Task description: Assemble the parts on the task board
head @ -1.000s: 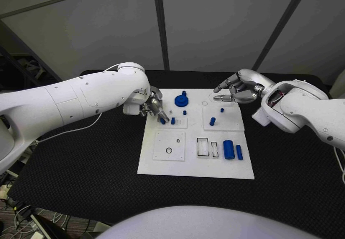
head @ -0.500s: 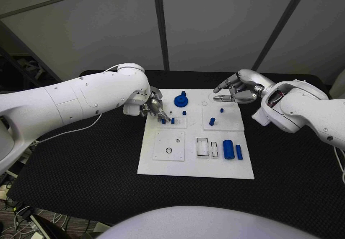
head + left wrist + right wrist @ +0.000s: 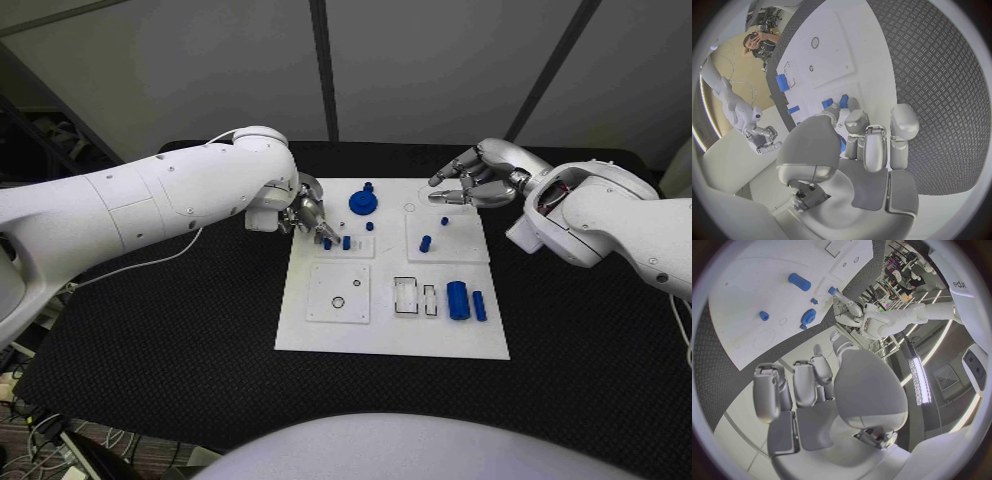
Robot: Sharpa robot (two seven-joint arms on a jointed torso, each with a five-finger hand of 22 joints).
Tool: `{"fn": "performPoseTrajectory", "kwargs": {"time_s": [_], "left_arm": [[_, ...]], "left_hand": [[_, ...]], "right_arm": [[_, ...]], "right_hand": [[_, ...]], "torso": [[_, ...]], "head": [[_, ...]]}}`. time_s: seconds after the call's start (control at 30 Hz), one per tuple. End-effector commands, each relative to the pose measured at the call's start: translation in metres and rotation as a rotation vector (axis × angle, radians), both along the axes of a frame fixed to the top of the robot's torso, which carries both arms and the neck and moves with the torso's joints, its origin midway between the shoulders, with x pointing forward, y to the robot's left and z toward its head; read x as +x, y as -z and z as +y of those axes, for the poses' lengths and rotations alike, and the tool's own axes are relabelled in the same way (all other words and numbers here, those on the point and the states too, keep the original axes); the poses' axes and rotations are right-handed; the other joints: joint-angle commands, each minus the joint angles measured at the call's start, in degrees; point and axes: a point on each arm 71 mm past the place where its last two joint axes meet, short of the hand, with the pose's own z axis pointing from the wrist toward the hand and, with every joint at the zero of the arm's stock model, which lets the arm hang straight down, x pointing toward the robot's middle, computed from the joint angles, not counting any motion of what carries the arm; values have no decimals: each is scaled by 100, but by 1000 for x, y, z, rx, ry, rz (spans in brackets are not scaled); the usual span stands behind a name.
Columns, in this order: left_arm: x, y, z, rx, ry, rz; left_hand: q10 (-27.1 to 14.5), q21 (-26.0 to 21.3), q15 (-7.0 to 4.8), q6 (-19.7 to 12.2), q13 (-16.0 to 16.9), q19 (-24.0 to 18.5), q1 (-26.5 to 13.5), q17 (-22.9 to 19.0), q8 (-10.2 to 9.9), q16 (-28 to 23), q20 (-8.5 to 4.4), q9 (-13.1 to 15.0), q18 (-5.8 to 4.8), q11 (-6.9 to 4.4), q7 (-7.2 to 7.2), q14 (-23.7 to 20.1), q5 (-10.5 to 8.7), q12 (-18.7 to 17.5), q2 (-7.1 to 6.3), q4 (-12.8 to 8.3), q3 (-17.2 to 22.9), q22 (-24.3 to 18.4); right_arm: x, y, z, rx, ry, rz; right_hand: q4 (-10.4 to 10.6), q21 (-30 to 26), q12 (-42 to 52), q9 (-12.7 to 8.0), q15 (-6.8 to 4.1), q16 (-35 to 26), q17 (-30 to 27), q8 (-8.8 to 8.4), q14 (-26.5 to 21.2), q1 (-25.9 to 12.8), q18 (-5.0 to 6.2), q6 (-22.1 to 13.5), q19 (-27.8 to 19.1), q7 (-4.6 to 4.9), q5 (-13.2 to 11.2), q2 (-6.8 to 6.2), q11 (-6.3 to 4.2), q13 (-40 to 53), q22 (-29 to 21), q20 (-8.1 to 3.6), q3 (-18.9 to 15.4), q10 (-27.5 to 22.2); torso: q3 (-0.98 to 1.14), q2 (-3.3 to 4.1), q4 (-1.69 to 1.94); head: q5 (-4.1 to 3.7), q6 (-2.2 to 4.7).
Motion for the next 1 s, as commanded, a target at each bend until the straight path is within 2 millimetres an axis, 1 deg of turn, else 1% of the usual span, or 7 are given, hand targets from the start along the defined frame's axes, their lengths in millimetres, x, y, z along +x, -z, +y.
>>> {"fn": "performPoseTrajectory", "kwargs": {"time_s": [0.03, 0.4, 0.57, 0.63, 0.8, 0.9, 1.0], "left_arm": [[1, -1, 4, -5, -23, -26], [9, -19, 6, -185, -140, -114], [11, -26, 9, -298, -204, -139], [12, -29, 11, -335, -220, -161], [12, -39, 8, -465, -204, -267], [9, -44, 2, -575, -132, -405], [4, -44, -5, -620, -47, -509]], "left_hand": [[77, -31, -35, 9, 171, 20, 101, 902, 18, -15, -11, 5, -63, -6, 22, 439, -35, -54, -17, 56, -33, 510], [-141, -331, 39, -254, -101, -99, 159, 669, -299, -162, 47, -355, -19, 100, 157, 366, -166, -814, 51, 260, -255, 417], [-617, -1038, 145, -505, -714, -407, 164, 170, -568, -492, 127, -716, 94, 234, 301, 190, -267, -2416, -45, 264, -463, 177], [-979, -1880, 215, -617, -1072, -801, 233, -455, -618, -947, 189, -877, 216, 316, 375, -82, -273, -3219, -58, 274, -529, -127], [-1584, -3218, 413, -839, -1726, -1583, 1053, -3063, -638, -3144, 355, -1396, 332, 488, 562, -1500, -247, -3849, 68, -46, -362, -746], [-1579, -3973, 612, -702, -3151, -2111, 2115, -3876, -644, -4252, 524, -2215, 323, 610, 652, -2234, -66, -4555, 9, -488, 171, -1262], [-1707, -4137, 624, -673, -3965, -2089, 2370, -4154, -640, -4591, 574, -2687, 346, 675, 679, -2203, 273, -4601, -181, -613, 426, -1409]], "right_arm": [[0, -2, 1, 4, -8, -10], [0, -2, 0, 5, -6, -11], [0, -2, 0, 4, -4, -11], [0, -2, 0, 4, -4, -12], [-1, -2, -1, 5, -2, -14], [-1, -3, -1, 7, 0, -19], [-1, -3, -1, 10, 0, -23]], "right_hand": [[31, -28, -15, 8, -20, -22, -9, -2, 181, -10, 53, 26, 279, 2, 21, 21, -13, -5, 997, -36, 12, 7], [31, -28, -15, 8, -20, -22, -9, -2, 181, -10, 53, 26, 279, 2, 21, 21, -13, -5, 997, -36, 12, 7], [31, -28, -15, 8, -20, -22, -9, -2, 181, -10, 53, 26, 279, 2, 21, 21, -13, -5, 997, -36, 12, 7], [31, -28, -15, 8, -20, -22, -9, -2, 181, -10, 53, 26, 279, 2, 21, 21, -13, -5, 997, -36, 12, 7], [31, -28, -15, 8, -20, -22, -9, -2, 181, -10, 53, 26, 279, 2, 21, 21, -13, -5, 997, -36, 12, 7], [40, -40, -26, 9, -20, -27, -12, -3, 180, -19, 57, 22, 271, 2, 21, 17, -12, -15, 985, -36, 6, 1], [39, -88, -82, 10, -19, -75, -80, -2, 165, -15, 71, 23, 239, 2, 23, 18, -13, -60, 933, -36, 9, -30]], "torso": [[-1, -2, 4], [-1, -2, 0], [-1, -2, 6], [1, -6, 1], [4, -5, 4], [0, -2, 0], [-6, -3, 4]], "head": [[1, 8], [-5, 40], [-16, 53], [-20, 66], [-54, 110], [-78, 153], [-137, 223]]}}
